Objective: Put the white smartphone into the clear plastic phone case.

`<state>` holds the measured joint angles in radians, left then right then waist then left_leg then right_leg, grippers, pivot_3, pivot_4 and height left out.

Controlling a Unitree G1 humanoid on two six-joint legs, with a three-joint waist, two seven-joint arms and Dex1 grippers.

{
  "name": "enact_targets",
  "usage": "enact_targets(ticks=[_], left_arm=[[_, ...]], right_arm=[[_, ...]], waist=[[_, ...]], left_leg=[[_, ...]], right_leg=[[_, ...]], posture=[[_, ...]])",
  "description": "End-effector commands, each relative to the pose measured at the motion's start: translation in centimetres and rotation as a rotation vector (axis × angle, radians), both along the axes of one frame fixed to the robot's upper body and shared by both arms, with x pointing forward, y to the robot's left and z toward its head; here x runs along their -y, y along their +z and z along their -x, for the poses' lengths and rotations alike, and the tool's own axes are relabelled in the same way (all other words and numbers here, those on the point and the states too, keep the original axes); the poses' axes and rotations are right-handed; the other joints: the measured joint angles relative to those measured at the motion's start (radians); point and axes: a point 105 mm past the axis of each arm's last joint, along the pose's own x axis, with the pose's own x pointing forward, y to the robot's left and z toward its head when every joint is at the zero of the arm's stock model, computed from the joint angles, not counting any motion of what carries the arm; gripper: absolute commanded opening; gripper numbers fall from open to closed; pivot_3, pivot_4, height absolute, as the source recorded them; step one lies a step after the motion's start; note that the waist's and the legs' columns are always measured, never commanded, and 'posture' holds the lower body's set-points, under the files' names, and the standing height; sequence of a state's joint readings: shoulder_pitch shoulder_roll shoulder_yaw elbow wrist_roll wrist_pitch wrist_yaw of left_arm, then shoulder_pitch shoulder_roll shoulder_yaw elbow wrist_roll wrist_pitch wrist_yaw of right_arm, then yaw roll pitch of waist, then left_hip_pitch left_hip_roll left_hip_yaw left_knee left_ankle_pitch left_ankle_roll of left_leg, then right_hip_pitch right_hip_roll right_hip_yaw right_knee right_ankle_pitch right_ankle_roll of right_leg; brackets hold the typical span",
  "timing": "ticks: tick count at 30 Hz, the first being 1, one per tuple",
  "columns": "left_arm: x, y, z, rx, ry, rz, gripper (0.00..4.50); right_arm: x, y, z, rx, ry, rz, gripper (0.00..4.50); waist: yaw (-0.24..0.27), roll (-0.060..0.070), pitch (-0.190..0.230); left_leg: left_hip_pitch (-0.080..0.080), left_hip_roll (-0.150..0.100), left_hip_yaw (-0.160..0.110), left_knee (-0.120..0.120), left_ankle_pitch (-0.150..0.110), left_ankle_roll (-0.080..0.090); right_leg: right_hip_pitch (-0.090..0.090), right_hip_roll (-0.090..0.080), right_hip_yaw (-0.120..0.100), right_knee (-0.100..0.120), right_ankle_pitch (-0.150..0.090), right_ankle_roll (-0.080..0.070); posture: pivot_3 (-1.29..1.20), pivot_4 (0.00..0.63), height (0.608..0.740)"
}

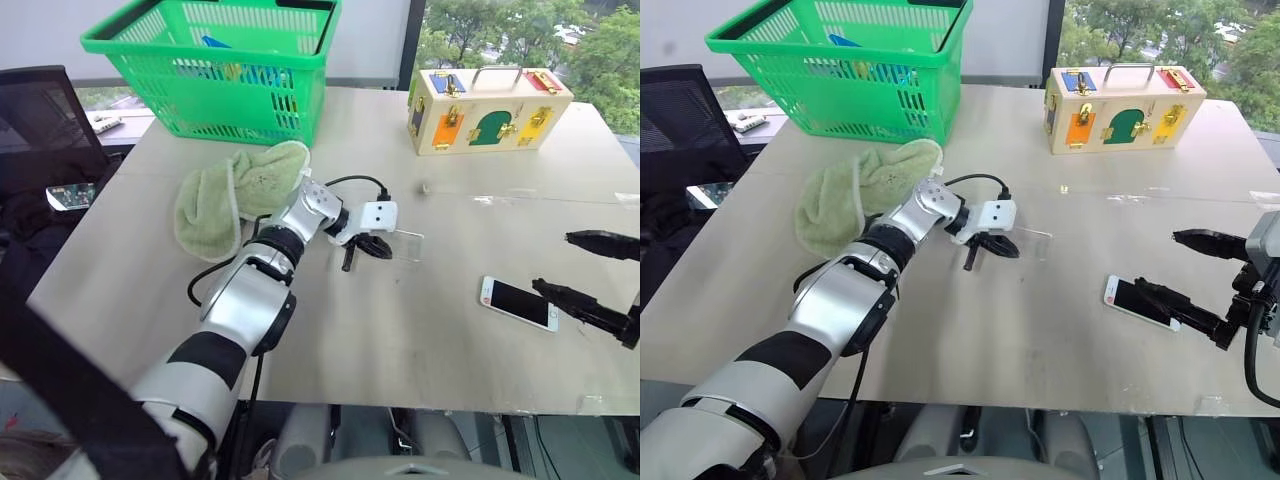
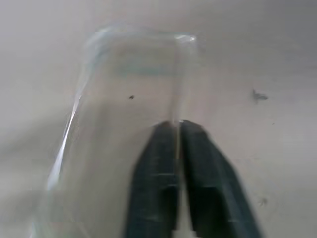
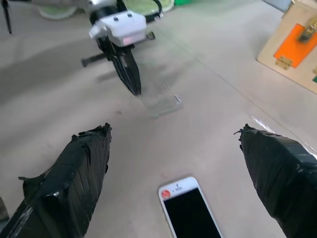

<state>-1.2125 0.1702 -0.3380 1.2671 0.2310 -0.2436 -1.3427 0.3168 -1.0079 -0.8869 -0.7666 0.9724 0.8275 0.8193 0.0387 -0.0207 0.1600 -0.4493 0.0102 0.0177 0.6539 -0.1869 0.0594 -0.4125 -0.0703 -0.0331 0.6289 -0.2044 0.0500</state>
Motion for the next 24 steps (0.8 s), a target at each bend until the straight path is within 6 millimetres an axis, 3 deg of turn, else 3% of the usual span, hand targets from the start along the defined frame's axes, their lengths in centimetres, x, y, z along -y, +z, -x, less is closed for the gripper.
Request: enact_targets(ticks=[1, 5, 12, 17, 19, 24], left_arm=[[-0.5, 2.1, 0.2, -0.079, 0.006, 0.079, 0.14], [-2.1, 2.5, 1.6, -0.124, -0.018, 0.096, 0.14], [-4.2, 0.6, 6.7, -0.199, 0.097, 0.117, 0.14], [-3.5, 2.2, 6.2, -0.133, 0.166, 0.206, 0.14], [-3.4, 3.0, 5.4, -0.115, 0.162, 0.219, 0.64], [-2.5, 2.2, 2.8, -0.023, 0.221, 0.182, 2.7]], right_arm=[[-0.6, 0.1, 0.4, 0.026, 0.004, 0.007, 4.5], [-2.1, -0.3, 0.8, 0.016, 0.046, 0.003, 4.5], [-5.4, -2.4, 0.9, -0.038, 0.134, 0.026, 4.5], [-6.3, -2.5, 0.4, -0.032, 0.162, 0.011, 4.5], [-6.5, -2.4, 0.4, -0.034, 0.181, 0.009, 4.5], [-6.0, -2.6, 0.2, -0.04, 0.17, 0.018, 4.5]], waist=[[0.0, 0.0, 0.0], [-0.009, 0.001, 0.0], [-0.022, 0.001, 0.0], [-0.008, 0.002, 0.0], [-0.007, 0.001, 0.0], [0.001, 0.001, 0.0]], left_leg=[[0.0, 0.0, 0.0, 0.0, 0.0, 0.0], [-0.001, 0.0, 0.001, -0.001, 0.0, 0.0], [0.001, 0.002, 0.001, -0.001, 0.0, 0.0], [0.0, 0.002, 0.001, 0.0, 0.0, 0.0], [0.001, 0.001, 0.003, 0.0, 0.0, 0.0], [0.0, 0.001, 0.003, -0.001, 0.0, 0.0]], right_leg=[[0.0, 0.0, 0.0, 0.0, 0.0, 0.0], [-0.001, 0.0, 0.002, 0.0, 0.001, -0.001], [-0.001, -0.004, 0.005, 0.0, 0.001, -0.002], [-0.001, -0.007, 0.002, 0.0, 0.0, 0.0], [0.0, -0.007, 0.001, 0.0, 0.0, 0.0], [-0.001, -0.002, 0.001, 0.0, 0.001, -0.002]], posture=[[0.0, 0.15, 0.74], [0.0, 0.15, 0.74], [0.0, 0.15, 0.74], [0.0, 0.15, 0.74], [0.0, 0.15, 0.74], [0.0, 0.15, 0.74]])
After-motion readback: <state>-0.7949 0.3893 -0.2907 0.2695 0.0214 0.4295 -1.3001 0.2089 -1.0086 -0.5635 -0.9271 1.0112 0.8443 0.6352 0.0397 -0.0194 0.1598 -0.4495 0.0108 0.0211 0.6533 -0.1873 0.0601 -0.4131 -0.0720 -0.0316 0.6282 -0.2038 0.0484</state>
